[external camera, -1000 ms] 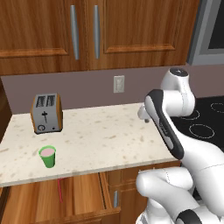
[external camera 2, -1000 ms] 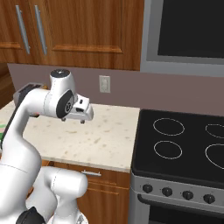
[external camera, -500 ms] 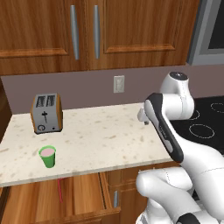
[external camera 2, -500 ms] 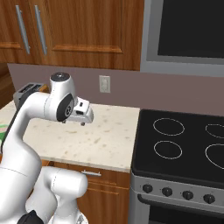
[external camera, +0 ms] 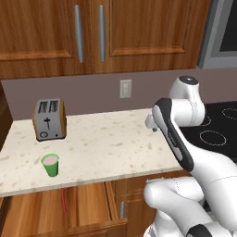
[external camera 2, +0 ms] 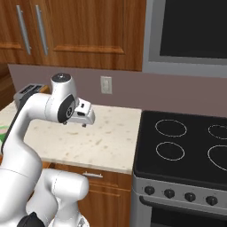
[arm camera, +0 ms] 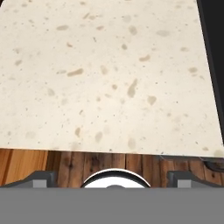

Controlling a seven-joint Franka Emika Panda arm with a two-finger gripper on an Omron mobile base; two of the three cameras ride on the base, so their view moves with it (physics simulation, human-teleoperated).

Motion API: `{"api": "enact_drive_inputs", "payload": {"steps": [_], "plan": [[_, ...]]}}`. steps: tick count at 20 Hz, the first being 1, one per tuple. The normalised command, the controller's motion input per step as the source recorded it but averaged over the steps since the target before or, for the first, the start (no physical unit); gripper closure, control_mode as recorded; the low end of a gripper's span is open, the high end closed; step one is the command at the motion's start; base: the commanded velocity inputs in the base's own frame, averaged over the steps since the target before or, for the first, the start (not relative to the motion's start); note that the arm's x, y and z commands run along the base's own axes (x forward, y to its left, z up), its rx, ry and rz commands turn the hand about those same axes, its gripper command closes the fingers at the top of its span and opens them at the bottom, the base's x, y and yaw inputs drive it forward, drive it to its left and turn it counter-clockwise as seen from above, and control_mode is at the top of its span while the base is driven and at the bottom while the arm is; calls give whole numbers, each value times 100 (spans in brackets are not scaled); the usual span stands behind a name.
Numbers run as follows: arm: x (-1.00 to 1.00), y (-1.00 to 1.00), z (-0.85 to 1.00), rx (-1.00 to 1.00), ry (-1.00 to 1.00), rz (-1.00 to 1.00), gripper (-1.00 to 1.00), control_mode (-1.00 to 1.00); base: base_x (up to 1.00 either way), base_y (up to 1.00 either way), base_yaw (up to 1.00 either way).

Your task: Pick up the straw from the left drawer and put it inside the smoothie cup.

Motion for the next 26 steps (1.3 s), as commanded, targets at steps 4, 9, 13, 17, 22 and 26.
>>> {"api": "enact_drive_inputs", "payload": {"steps": [4, 9, 13, 17, 22, 26], "plan": [[0, 0, 0, 0, 0, 0, -100, 100, -56, 0, 0], [0, 0, 0, 0, 0, 0, -100, 100, -73, 0, 0], [0, 0, 0, 0, 0, 0, -100, 100, -71, 0, 0], [0, 0, 0, 0, 0, 0, -100, 100, -57, 1, 0], [0, 0, 0, 0, 0, 0, -100, 100, -28, 26, 0], [0, 0, 0, 0, 0, 0, -100, 100, -1, 54, 0]]}}
